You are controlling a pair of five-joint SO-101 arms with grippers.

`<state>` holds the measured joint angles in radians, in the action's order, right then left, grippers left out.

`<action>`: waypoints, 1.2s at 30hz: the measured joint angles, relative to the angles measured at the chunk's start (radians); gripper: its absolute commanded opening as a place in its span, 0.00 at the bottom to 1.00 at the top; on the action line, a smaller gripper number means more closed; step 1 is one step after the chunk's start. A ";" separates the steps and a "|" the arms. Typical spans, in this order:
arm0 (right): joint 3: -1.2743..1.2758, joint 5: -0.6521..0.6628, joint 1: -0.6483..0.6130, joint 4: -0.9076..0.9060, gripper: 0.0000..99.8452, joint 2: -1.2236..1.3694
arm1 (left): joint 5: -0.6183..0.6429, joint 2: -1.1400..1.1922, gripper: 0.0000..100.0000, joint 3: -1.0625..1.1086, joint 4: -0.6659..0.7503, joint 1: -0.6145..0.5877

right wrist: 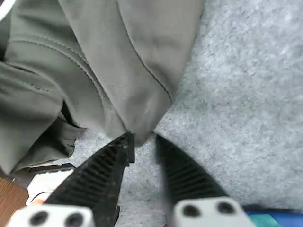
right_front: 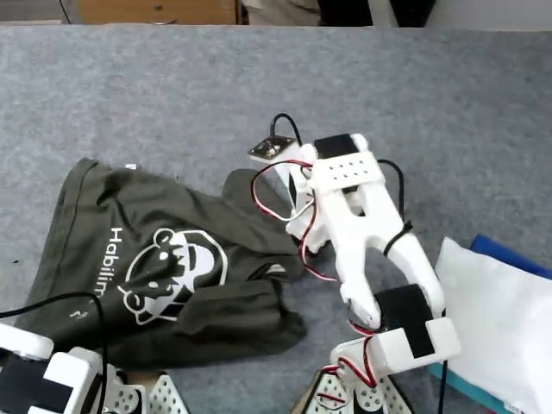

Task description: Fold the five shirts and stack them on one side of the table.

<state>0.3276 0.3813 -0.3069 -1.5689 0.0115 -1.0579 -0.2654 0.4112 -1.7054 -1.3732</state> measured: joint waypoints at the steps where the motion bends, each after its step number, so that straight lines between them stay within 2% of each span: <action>1: -0.002 0.000 0.000 -0.003 0.18 -0.005 | 0.000 0.000 0.19 0.000 0.000 -0.009; 4: -0.049 0.000 0.017 -0.051 0.13 -0.029 | 0.000 0.000 0.24 -0.017 0.000 -0.041; 10: -0.302 0.002 0.032 -0.130 0.12 -0.014 | 0.000 0.000 0.21 -0.137 0.000 -0.095; 16: -0.583 -0.078 0.006 -0.133 0.12 0.247 | 0.002 0.000 0.20 -0.293 -0.002 -0.097; 19: -0.741 -0.123 -0.026 -0.138 0.12 0.430 | 0.089 0.000 0.20 -0.348 -0.002 -0.081; 23: -0.977 -0.169 -0.075 -0.152 0.12 0.689 | 0.316 0.000 0.20 -0.368 -0.002 0.051; 28: -1.274 -0.210 -0.124 -0.192 0.12 0.962 | 0.595 0.000 0.20 -0.370 -0.002 0.313; 34: -1.448 -0.221 -0.135 -0.195 0.11 1.135 | 0.750 0.068 0.20 -0.345 0.028 0.667; 36: -1.465 -0.222 -0.135 -0.196 0.08 1.152 | 0.802 0.135 0.20 -0.319 0.078 0.740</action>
<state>-1.1377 0.1588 -0.4419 -1.7653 1.1638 -0.2555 -0.1304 0.0921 -1.6272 -0.6337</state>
